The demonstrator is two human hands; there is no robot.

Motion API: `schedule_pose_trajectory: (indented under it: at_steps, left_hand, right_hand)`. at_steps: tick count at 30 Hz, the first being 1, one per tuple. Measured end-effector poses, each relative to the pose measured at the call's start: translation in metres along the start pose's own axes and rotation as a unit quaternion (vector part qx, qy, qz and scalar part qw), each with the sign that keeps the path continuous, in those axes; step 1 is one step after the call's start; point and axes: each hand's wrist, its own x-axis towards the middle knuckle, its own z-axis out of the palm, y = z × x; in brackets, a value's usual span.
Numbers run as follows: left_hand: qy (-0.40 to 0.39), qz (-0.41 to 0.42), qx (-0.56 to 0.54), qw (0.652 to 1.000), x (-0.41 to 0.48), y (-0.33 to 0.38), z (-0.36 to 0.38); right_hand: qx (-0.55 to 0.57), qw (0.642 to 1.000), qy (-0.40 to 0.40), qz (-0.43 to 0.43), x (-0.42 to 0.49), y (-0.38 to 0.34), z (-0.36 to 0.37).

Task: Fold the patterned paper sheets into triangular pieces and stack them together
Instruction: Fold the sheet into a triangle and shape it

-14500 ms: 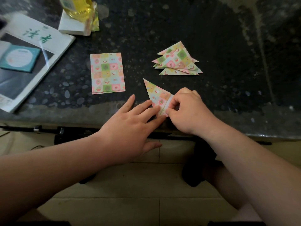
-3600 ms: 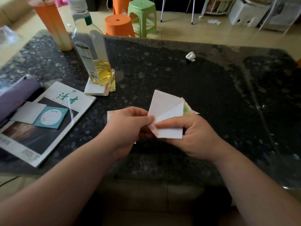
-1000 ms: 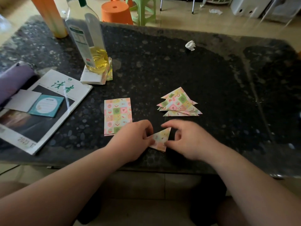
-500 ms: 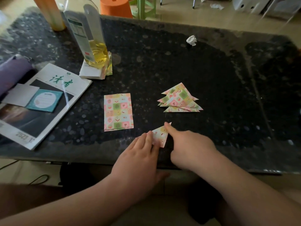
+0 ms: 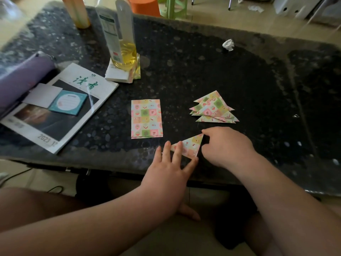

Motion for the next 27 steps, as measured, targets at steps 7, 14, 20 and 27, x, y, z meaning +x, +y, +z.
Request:
schedule_pose_trajectory:
  at_steps: [7, 14, 20, 27]
  left_hand:
    - [-0.018, 0.028, 0.0, 0.999, -0.004, -0.002, 0.003]
    - [0.153, -0.043, -0.237, 0.958, -0.004, -0.032, -0.029]
    - [0.138, -0.098, -0.401, 0.9, 0.012, -0.061, -0.055]
    - [0.107, -0.061, -0.408, 0.904, 0.017, -0.055, -0.064]
  right_hand:
    - [0.036, 0.987, 0.036, -0.15, 0.015, -0.002, 0.006]
    - [0.124, 0.983, -0.086, -0.104, 0.032, 0.006, -0.001]
    - [0.308, 0.933, -0.1, -0.16, 0.024, 0.022, -0.014]
    - [0.355, 0.914, -0.058, -0.185, 0.019, 0.039, -0.016]
